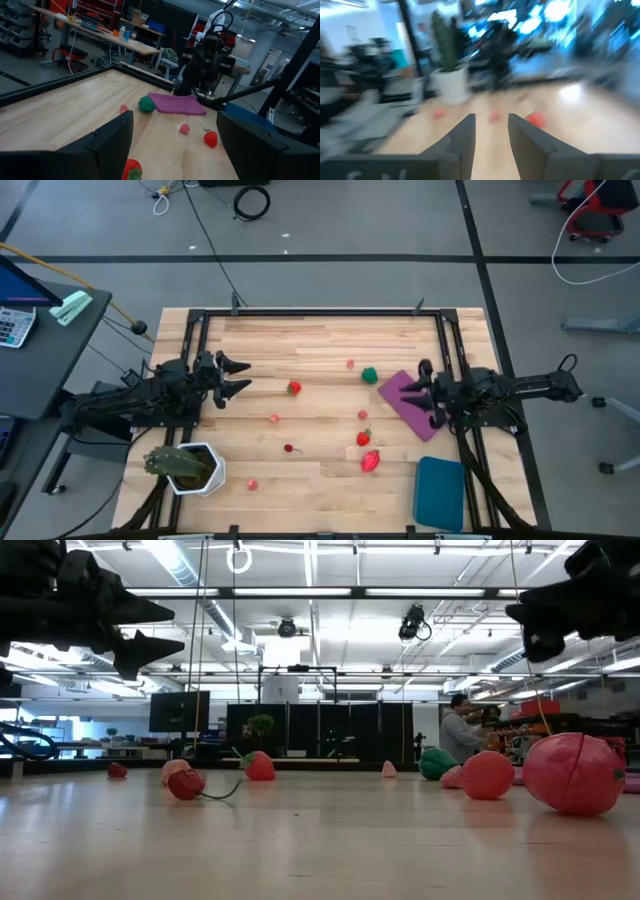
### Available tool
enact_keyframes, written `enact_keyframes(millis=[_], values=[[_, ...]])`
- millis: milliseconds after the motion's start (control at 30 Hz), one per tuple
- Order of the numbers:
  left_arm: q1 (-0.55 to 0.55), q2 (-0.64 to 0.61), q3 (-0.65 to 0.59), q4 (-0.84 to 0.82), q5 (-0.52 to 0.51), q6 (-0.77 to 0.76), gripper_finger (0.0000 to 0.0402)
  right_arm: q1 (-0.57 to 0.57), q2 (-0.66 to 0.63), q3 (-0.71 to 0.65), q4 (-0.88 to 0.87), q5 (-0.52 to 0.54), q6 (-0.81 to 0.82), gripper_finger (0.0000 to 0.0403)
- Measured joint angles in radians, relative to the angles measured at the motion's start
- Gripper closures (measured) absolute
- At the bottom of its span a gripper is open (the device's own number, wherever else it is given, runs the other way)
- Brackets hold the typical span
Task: Pick and placing Produce into tupperware
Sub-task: Put the green bell pepper into the blue bin
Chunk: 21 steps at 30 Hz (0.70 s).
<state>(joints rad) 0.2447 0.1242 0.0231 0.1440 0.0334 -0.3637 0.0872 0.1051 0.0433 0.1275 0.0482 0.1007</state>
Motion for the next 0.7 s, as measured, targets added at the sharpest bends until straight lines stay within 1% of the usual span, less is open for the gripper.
enact_keyframes(millis=[67,100,233,367,433,500,600,700], values=[[0.000,0.000,0.000,-0.002,0.000,-0.026,0.0111,0.000,0.000,0.000,0.061,0.049,-0.058,0.0279],[0.000,0.000,0.000,-0.002,0.000,-0.037,0.0111,0.000,0.000,0.000,0.091,0.053,-0.062,0.0279],[0.000,0.000,0.000,-0.019,-0.001,-0.050,0.0111,0.000,0.000,0.002,0.157,0.056,-0.125,0.0279],[0.000,0.000,-0.001,-0.049,-0.004,-0.099,0.0111,0.000,0.000,0.002,0.266,0.057,-0.245,0.0279],[0.000,0.000,-0.001,-0.051,-0.005,-0.117,0.0111,0.000,0.000,0.002,0.304,0.057,-0.259,0.0279],[0.000,0.000,-0.001,-0.052,-0.006,-0.140,0.0111,0.000,0.000,0.004,0.297,0.071,-0.260,0.0279],[0.000,0.000,-0.001,-0.044,-0.025,-0.152,0.0111,0.000,0.021,0.031,0.273,0.163,-0.252,0.0270],[0.000,0.000,-0.001,-0.012,-0.059,-0.152,0.0111,0.000,0.072,0.086,0.168,0.216,-0.223,0.0247]])
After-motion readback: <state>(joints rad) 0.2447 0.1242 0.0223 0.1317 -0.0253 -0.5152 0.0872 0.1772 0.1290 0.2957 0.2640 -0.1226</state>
